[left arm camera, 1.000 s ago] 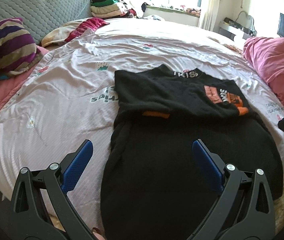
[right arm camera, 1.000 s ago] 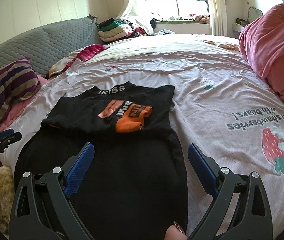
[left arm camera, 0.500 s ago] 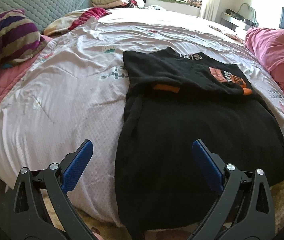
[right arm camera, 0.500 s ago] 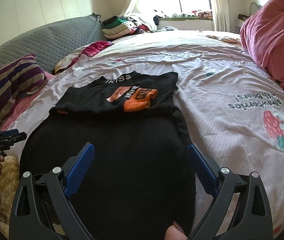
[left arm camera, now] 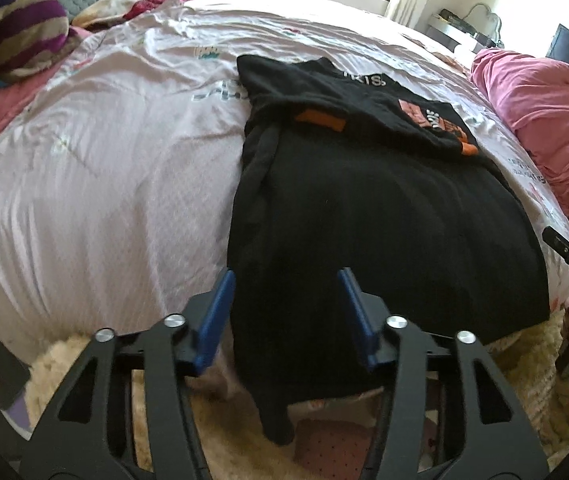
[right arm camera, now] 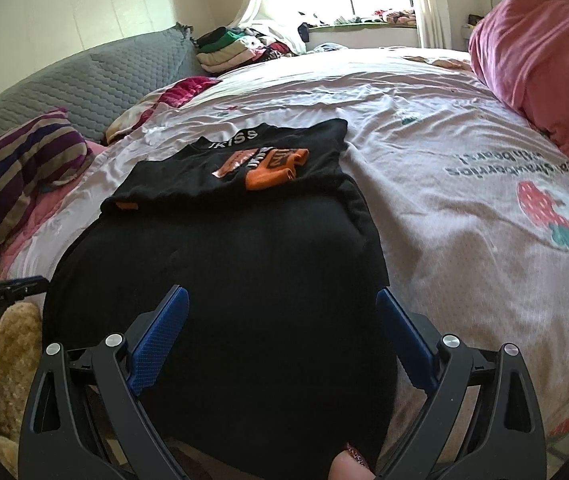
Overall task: Fold small clothes
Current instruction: 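Grasp the black shirt hem with both grippers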
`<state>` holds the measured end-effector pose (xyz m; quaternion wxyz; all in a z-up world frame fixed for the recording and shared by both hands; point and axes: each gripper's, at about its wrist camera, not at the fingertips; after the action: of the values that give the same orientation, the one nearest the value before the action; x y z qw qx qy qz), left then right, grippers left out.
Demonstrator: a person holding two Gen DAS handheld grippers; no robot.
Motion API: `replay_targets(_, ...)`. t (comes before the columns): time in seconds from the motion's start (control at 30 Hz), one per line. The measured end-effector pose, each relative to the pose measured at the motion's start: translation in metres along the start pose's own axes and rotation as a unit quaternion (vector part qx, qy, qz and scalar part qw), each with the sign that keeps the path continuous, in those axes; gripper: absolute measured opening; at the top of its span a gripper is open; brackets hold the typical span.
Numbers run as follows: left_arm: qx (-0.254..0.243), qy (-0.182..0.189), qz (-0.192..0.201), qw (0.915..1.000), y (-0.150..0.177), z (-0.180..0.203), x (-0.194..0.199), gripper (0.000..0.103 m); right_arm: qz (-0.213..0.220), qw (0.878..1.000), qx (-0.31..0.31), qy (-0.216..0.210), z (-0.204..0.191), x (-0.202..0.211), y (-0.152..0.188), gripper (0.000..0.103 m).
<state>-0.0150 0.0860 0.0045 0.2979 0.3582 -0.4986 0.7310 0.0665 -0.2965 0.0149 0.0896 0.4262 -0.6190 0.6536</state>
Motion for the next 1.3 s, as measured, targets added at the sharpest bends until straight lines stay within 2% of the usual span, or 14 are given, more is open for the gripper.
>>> replay_targets(0.37, 0.011, 0.006, -0.034, 0.9994, 0.024, -0.014, -0.004, 0.039, -0.029, 1.000, 0.006, 0.001, -0.010, 0.008, 0.017, 0.094)
replay_targets(0.5, 0.019, 0.025, -0.047, 0.9984, 0.032, -0.016, -0.008, 0.039, -0.044, 0.999, 0.008, 0.002, -0.012, 0.010, 0.025, 0.094)
replay_targets(0.77, 0.032, 0.032, -0.074, 0.9962, 0.047, -0.020, -0.021, 0.039, -0.078, 0.997, 0.009, 0.011, -0.005, 0.021, 0.038, 0.094)
replay_targets(1.07, 0.027, 0.031, -0.071, 0.9967, 0.051, -0.014, -0.027, 0.039, -0.120, 0.992, 0.013, 0.031, 0.012, 0.035, 0.056, 0.093)
replay_targets(1.23, 0.030, 0.038, -0.071, 0.9963, 0.052, -0.018, -0.025, 0.039, -0.149, 0.989, 0.009, 0.017, 0.017, 0.033, 0.064, 0.067)
replay_targets(1.3, 0.029, 0.038, -0.071, 0.9963, 0.052, -0.019, -0.024, 0.039, -0.166, 0.986, 0.009, 0.019, 0.017, 0.028, 0.067, 0.061)
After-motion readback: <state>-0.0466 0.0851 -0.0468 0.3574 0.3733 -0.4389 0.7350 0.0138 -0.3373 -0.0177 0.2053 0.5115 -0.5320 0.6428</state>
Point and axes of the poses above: each gripper's, at about its wrist camera, not at the fingertips, and x roughly against the way its jaws point, z to its right, y to its underside, and after that the axes turned 7 degrees about x, right-handed
